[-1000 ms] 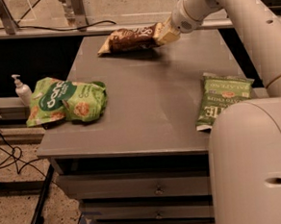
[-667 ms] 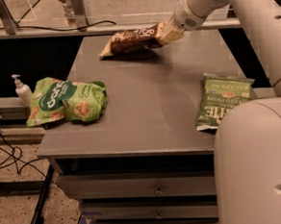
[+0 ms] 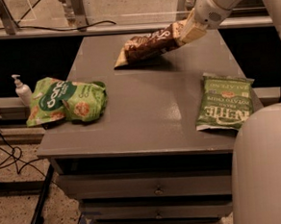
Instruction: Move brown chip bag near green jalapeno chip bag
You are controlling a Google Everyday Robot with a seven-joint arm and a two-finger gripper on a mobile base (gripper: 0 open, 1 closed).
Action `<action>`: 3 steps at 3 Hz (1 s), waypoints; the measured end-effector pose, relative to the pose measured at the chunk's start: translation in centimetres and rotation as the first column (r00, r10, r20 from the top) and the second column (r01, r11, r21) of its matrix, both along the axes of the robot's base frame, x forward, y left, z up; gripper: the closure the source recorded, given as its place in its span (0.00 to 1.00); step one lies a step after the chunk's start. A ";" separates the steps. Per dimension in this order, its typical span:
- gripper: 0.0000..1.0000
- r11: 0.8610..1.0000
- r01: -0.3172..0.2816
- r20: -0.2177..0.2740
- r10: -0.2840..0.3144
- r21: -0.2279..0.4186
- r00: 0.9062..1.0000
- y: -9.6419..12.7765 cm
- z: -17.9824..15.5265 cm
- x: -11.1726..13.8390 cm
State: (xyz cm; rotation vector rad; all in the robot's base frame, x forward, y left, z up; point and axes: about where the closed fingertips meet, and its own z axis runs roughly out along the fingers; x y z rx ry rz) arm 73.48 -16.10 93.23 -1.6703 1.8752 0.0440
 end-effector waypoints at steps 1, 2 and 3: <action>1.00 0.999 0.016 -0.026 -0.017 -0.041 1.000 -4.2 1.1 -2.8; 1.00 0.997 0.022 -0.041 -0.025 -0.074 0.999 -8.1 2.2 -5.5; 1.00 0.996 0.009 -0.052 -0.014 -0.091 0.999 -10.9 2.6 -7.4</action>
Offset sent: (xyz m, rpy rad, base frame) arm -0.0870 -0.1356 0.0469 -0.1173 0.0677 -0.0294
